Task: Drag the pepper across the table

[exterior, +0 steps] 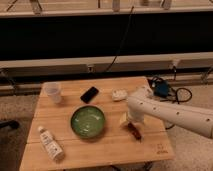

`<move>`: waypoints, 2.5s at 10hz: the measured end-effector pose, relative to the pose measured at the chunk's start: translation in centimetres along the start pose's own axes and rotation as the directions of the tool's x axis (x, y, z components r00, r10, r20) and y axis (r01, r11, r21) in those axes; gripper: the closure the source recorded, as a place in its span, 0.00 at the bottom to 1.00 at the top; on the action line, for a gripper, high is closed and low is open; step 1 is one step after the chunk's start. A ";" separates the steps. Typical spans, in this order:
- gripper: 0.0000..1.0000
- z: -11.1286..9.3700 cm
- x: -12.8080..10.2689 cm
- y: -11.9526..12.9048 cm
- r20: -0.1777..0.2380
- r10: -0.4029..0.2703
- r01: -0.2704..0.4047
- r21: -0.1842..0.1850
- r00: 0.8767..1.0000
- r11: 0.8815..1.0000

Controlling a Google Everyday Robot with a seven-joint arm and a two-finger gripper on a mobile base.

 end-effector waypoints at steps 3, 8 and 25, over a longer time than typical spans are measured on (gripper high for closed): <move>0.41 0.6 -0.3 0.1 0.022 -0.008 0.008 -0.027 1.000 1.000; 0.92 0.8 -0.9 0.2 0.044 -0.025 0.026 -0.011 0.999 1.000; 1.00 -1.5 -0.5 -10.5 0.030 -0.426 0.422 -0.209 0.904 0.882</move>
